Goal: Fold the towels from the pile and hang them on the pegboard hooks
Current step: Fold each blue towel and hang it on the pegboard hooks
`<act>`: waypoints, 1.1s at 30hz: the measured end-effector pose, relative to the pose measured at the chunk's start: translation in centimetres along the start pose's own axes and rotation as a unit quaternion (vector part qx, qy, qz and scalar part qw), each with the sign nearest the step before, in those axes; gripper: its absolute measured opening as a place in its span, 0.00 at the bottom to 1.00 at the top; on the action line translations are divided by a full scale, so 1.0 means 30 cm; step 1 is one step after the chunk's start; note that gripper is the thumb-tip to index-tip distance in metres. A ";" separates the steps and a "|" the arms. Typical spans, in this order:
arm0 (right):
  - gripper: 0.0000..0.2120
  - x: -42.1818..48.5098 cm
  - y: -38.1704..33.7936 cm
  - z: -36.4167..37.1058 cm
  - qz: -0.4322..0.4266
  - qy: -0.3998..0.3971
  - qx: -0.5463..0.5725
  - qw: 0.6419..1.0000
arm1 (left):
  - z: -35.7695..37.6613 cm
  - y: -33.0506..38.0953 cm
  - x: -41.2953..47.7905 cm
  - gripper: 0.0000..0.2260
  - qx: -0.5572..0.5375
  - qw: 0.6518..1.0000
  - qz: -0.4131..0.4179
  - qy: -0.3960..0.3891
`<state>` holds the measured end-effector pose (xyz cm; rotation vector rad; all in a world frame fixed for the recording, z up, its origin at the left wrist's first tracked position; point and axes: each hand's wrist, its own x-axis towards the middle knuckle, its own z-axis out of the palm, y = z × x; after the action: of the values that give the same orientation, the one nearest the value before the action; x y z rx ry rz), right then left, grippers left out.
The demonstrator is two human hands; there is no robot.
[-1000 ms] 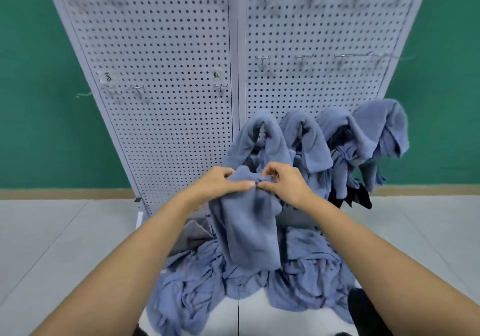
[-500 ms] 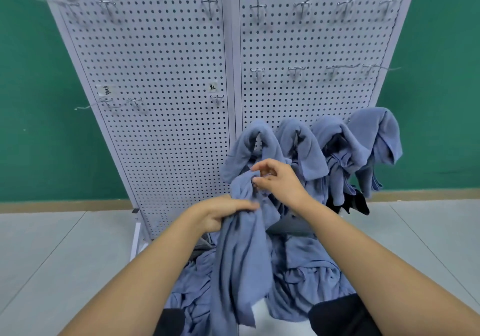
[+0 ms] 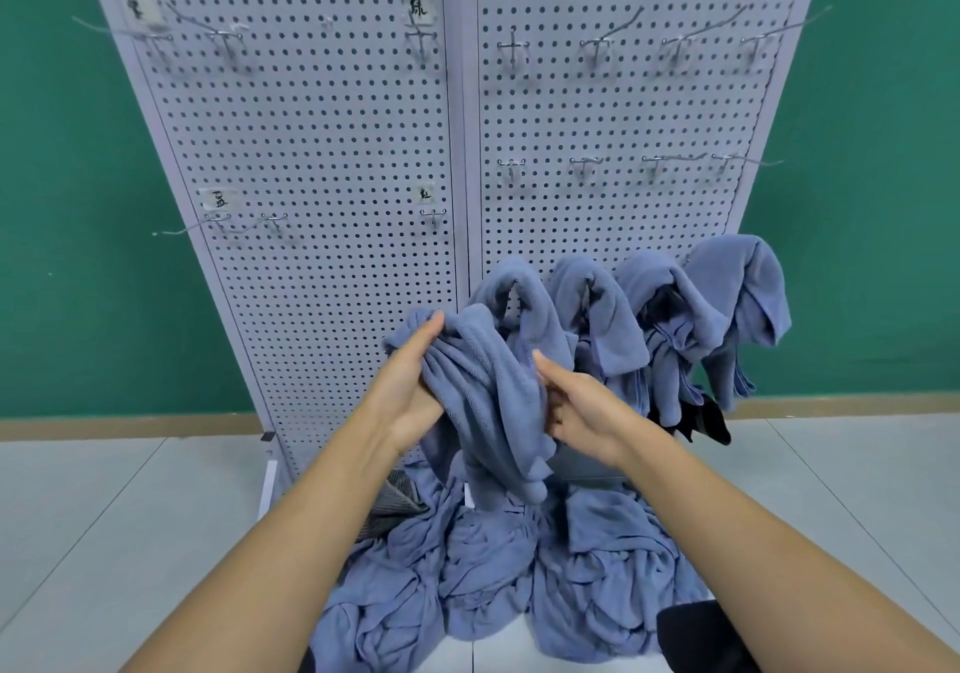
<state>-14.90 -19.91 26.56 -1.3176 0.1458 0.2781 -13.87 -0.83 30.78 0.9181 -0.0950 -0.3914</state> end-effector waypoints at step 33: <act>0.10 -0.060 -0.082 -0.259 -0.135 0.238 0.018 0.962 | -0.227 0.079 -0.001 0.04 0.172 0.951 0.047 0.251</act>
<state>-15.52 -28.20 27.38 -1.3307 0.3711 -0.2784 -11.54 5.60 28.49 1.3295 0.2683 -0.0411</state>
